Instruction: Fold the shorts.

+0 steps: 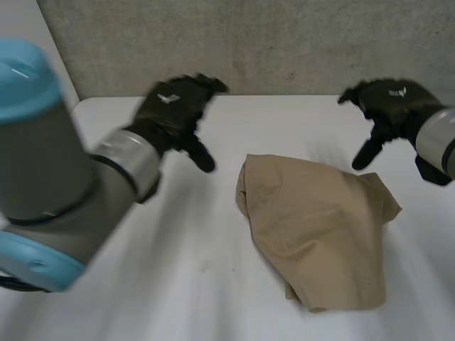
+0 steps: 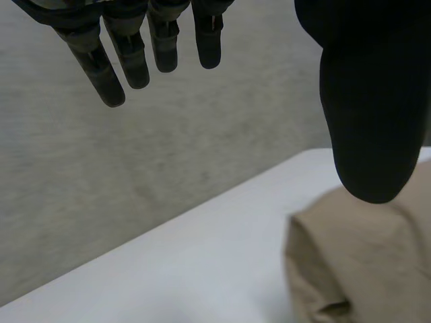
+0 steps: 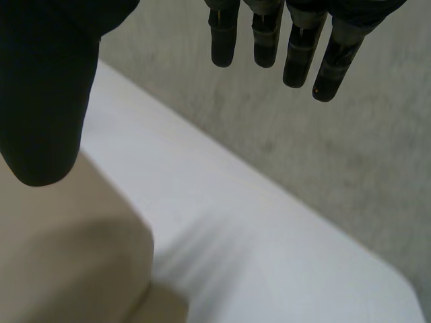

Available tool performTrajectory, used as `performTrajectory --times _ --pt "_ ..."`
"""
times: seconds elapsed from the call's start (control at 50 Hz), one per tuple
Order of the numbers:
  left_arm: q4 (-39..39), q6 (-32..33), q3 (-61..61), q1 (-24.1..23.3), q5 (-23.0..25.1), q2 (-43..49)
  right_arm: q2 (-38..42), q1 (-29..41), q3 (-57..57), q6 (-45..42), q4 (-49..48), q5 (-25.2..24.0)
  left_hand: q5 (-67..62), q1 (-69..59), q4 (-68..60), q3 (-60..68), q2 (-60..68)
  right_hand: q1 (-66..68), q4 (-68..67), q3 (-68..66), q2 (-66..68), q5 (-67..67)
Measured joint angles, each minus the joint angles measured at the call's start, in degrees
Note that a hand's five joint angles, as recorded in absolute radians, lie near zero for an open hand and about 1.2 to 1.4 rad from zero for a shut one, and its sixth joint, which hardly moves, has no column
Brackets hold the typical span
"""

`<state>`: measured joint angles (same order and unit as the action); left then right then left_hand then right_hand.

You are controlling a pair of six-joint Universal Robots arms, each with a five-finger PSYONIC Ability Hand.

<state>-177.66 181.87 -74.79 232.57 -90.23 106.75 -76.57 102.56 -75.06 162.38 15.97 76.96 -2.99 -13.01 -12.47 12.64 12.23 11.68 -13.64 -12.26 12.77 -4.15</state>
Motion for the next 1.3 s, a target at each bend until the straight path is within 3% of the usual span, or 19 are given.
performTrajectory --times 0.24,0.3,0.34,0.42,0.52,0.58,0.76,1.02,1.14,1.3 --pt "-6.5 13.3 11.3 -9.0 -0.9 21.8 -0.1 -7.8 -17.0 -0.2 -12.3 -0.3 -6.3 -6.4 -6.7 6.2 6.8 0.0 0.0 0.0 0.0 0.0" --pt "-6.5 15.2 13.2 -9.8 -2.2 25.0 -0.1 -8.5 -18.7 -0.3 -14.4 -0.3 -28.4 -31.8 -29.2 28.7 29.4 0.0 0.0 0.0 0.0 0.0" --pt "-6.5 16.0 14.0 -10.0 -4.3 26.6 -0.1 -8.8 -19.4 -0.4 -15.3 -0.3 -50.2 -51.7 -51.8 51.2 52.0 0.0 0.0 0.0 0.0 0.0" --pt "-6.5 16.3 13.4 -9.7 -8.4 26.8 -0.1 -8.9 -19.6 -0.6 -15.7 -0.3 -52.3 -51.8 -55.9 54.7 55.7 0.0 0.0 0.0 0.0 0.0" --pt "-6.6 16.0 9.6 -7.7 -13.1 23.2 -0.1 -8.8 -19.6 -0.6 -15.7 -0.4 -52.3 -51.8 -55.9 54.7 55.8 0.0 0.0 0.0 0.0 0.0" --pt "-7.0 15.8 3.8 -4.0 -15.5 17.5 -0.2 -8.7 -19.7 -0.5 -15.5 -0.5 -52.3 -51.8 -55.9 54.7 55.8 0.0 0.0 0.0 0.0 0.0" --pt "-7.8 16.1 -5.4 4.6 -15.9 9.1 -1.3 -8.4 -20.3 -0.4 -14.9 -2.2 -52.3 -51.8 -56.1 54.9 56.1 0.0 0.0 0.0 0.0 0.0" --pt "-9.3 16.4 -4.3 15.6 -14.9 12.0 -1.3 -3.9 -20.7 -0.6 -13.8 -6.0 -52.3 -51.8 -54.8 54.8 55.1 0.0 0.0 0.0 0.0 0.0" --pt "-10.9 16.3 -1.0 17.2 -12.7 12.4 0.7 0.0 -19.8 -1.4 -13.7 -5.9 -52.3 -51.8 -55.4 54.9 55.5 0.0 0.0 0.0 0.0 0.0" --pt "-11.8 16.2 3.9 15.6 -9.1 12.4 2.9 1.7 -18.5 -2.4 -13.8 -5.4 -52.3 -51.8 -55.6 54.9 55.6 0.0 0.0 0.0 0.0 0.0"
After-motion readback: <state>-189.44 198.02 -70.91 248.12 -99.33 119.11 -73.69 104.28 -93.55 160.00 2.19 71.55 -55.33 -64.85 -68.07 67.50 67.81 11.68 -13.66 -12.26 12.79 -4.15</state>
